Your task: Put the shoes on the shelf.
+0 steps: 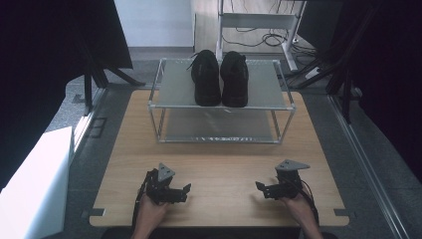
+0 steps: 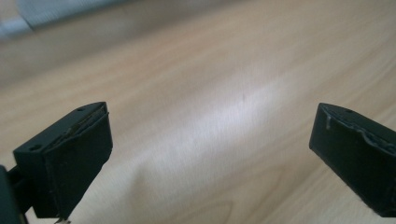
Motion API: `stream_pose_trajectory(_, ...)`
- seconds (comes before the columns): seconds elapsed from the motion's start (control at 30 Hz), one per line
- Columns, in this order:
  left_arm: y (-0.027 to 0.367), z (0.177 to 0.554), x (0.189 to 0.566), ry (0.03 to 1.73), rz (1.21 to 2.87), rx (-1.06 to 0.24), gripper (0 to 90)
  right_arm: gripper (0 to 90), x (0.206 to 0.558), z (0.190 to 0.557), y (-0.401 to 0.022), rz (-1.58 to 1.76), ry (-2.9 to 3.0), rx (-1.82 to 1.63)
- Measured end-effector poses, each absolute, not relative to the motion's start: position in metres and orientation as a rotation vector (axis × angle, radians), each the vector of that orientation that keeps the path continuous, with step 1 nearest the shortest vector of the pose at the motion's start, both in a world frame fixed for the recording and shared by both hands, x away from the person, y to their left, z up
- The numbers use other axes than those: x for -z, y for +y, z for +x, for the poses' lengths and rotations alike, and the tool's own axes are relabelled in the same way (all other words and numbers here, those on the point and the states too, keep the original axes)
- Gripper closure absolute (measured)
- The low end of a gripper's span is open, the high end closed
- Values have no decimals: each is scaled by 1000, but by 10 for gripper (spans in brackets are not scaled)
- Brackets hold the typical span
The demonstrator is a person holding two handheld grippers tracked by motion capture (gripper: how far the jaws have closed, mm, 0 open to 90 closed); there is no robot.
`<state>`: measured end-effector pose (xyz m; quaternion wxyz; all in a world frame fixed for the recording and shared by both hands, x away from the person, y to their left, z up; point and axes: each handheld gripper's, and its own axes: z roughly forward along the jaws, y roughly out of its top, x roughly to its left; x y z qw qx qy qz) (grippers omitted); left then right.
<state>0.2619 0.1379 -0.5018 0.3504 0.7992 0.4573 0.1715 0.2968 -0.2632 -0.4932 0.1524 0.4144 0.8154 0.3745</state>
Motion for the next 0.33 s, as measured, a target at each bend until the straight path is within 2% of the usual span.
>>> stream_pose_trajectory(0.17, 130, 262, 516, 1185, 2187, -456, 0, 0, 506, 298, -267, 1175, 2354, -1008)
stream_pose_trajectory(0.33, 125, 262, 517, 1177, 2197, -475, 0, 0, 512, 300, -270, 1183, 2372, -994)
